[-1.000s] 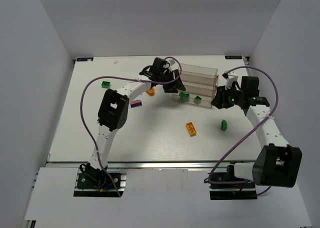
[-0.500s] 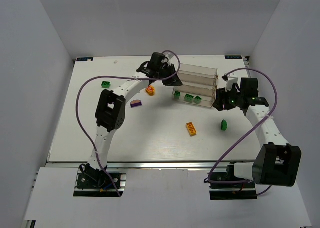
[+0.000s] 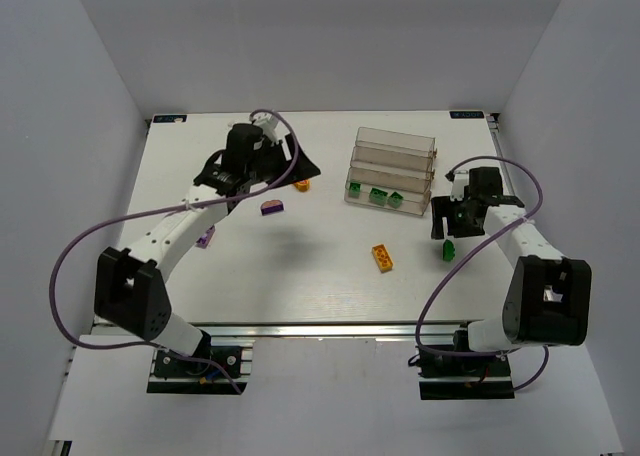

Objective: Sort the legos into containers by color

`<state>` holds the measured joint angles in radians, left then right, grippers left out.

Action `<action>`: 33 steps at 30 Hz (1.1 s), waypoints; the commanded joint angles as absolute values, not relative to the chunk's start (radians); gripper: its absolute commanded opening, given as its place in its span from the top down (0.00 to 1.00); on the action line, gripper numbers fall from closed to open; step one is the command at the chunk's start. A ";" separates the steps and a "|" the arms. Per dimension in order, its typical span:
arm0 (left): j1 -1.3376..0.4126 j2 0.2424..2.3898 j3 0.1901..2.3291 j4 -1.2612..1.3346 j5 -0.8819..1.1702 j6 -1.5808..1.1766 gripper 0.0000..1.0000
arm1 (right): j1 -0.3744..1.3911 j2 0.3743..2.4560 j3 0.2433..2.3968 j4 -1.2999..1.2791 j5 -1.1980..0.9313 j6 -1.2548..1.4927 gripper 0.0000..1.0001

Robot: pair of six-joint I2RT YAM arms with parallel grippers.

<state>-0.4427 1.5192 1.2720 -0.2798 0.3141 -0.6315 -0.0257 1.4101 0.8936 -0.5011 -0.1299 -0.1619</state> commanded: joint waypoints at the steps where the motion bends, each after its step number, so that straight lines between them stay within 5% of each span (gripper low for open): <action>1: -0.426 1.426 1.171 -0.330 0.210 -0.620 0.20 | -0.023 1.455 0.877 -0.508 -0.040 -0.094 0.24; 13: -0.365 1.301 1.137 -0.526 -0.073 -0.558 0.15 | -0.023 1.546 0.845 -0.449 0.029 -0.008 0.47; 19: -0.319 1.373 1.202 -0.615 -0.190 -0.515 0.12 | -0.025 1.519 0.867 -0.488 -0.038 -0.029 0.93; 21: -0.295 1.417 1.224 -0.643 -0.215 -0.509 0.11 | -0.023 1.490 0.905 -0.521 -0.099 -0.099 1.00; 28: -0.201 1.554 1.385 -0.683 -0.259 -0.508 0.09 | -0.018 1.430 1.139 -0.793 -0.572 -0.543 1.00; 33: -0.123 1.664 1.505 -0.692 -0.198 -0.520 0.09 | 0.044 1.443 1.181 -0.577 -0.644 -0.554 1.00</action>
